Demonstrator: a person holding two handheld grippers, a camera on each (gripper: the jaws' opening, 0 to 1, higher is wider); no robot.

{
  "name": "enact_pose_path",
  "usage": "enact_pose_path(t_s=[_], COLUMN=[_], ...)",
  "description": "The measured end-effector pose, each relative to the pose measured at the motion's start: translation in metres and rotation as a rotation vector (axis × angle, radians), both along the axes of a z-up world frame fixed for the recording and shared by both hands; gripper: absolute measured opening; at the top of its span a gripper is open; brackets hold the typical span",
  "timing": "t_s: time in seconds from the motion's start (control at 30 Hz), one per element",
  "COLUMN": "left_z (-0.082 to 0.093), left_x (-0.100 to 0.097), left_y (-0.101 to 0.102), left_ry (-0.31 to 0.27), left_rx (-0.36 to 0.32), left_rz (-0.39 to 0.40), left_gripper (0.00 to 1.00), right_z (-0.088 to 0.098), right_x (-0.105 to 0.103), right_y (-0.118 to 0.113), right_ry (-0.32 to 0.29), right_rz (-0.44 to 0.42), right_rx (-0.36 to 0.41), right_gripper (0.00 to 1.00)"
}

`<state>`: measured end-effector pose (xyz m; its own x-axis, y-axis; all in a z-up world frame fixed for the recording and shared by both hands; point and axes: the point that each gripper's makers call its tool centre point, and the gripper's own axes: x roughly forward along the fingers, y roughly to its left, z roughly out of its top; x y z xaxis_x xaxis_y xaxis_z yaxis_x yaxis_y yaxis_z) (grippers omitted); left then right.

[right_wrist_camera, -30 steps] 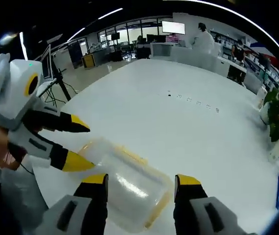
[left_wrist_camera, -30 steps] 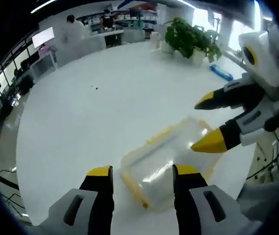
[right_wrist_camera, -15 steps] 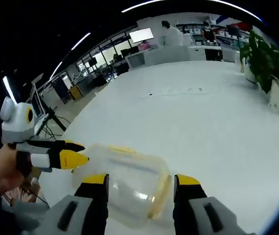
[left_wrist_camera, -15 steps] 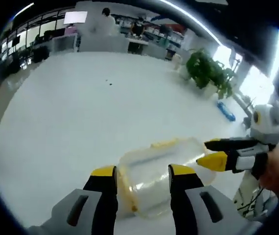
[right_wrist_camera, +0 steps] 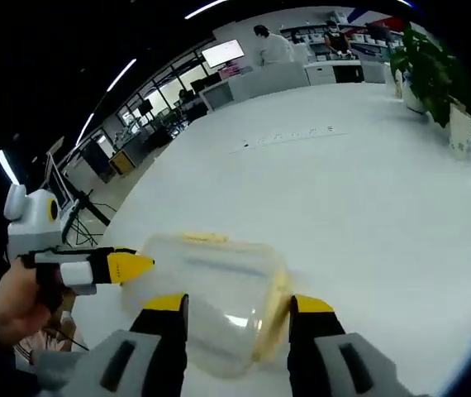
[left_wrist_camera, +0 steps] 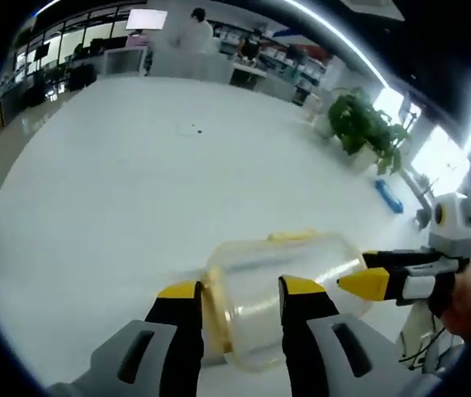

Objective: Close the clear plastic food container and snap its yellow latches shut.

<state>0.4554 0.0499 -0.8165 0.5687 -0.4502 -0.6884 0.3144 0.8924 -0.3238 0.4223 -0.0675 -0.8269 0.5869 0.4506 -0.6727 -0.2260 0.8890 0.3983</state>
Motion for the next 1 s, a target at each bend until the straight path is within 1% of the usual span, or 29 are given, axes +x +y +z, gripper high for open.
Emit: enact_pose_path(t_s=[0.03,0.07,0.1,0.13,0.17,0.2,0.23,0.3,0.33,0.4,0.43,0.5,0.67,0.8,0.9,1.0], left_z=[0.000,-0.001,-0.001,-0.001,0.002,0.001,0.003,0.002,0.001,0.001,0.001,0.001,0.001,0.000,0.000,-0.001], left_x=[0.000,0.001,-0.001,-0.001,-0.001,-0.005,-0.007,-0.005,-0.006,-0.006,-0.007,-0.007,-0.003,0.004,0.012,0.020], left_y=[-0.001,0.000,0.000,0.000,-0.009,-0.005,-0.003,-0.002,-0.002,0.000,0.001,0.002,0.009,0.018,0.023,0.032], left_ry=[-0.003,0.002,0.005,0.008,0.007,0.010,0.008,0.024,0.019,0.016,0.015,0.015,0.014,0.011,0.008,0.008], left_rx=[0.002,-0.006,-0.028,-0.030,-0.087,-0.059,-0.053,-0.065,-0.057,-0.062,-0.062,-0.063,-0.060,-0.056,-0.057,-0.058], left_rz=[-0.012,-0.014,-0.008,-0.010,-0.007,-0.024,-0.030,-0.018,-0.024,-0.015,-0.014,-0.011,-0.012,-0.006,0.004,0.012], left_gripper=[0.33,0.32,0.32,0.31,0.30,0.30,0.29,0.29,0.29,0.30,0.30,0.30,0.30,0.30,0.30,0.30], right_z=[0.000,0.000,0.000,0.000,-0.003,-0.006,-0.004,-0.004,-0.002,-0.001,0.000,0.000,-0.001,-0.001,-0.001,0.000], right_x=[0.000,0.000,0.000,0.000,-0.011,-0.006,-0.005,-0.003,-0.001,0.002,0.004,0.002,0.006,0.015,0.022,0.030], right_y=[0.000,0.000,0.000,0.000,0.005,0.002,0.003,0.001,0.001,0.000,0.000,0.002,0.006,0.014,0.022,0.029], right_ry=[-0.004,-0.008,-0.011,-0.012,0.065,0.003,0.001,0.007,0.004,0.007,-0.014,-0.008,-0.008,-0.002,-0.007,-0.014], right_rz=[-0.005,-0.006,-0.009,-0.009,-0.027,-0.024,-0.034,-0.057,-0.053,-0.051,-0.045,-0.038,-0.029,-0.011,-0.006,-0.005], right_rx=[0.003,0.007,0.017,0.019,0.075,0.054,0.032,0.054,0.047,0.044,0.036,0.038,0.037,0.040,0.039,0.041], right_gripper=[0.46,0.45,0.45,0.44,0.42,0.42,0.42,0.42,0.42,0.42,0.42,0.42,0.42,0.42,0.42,0.42])
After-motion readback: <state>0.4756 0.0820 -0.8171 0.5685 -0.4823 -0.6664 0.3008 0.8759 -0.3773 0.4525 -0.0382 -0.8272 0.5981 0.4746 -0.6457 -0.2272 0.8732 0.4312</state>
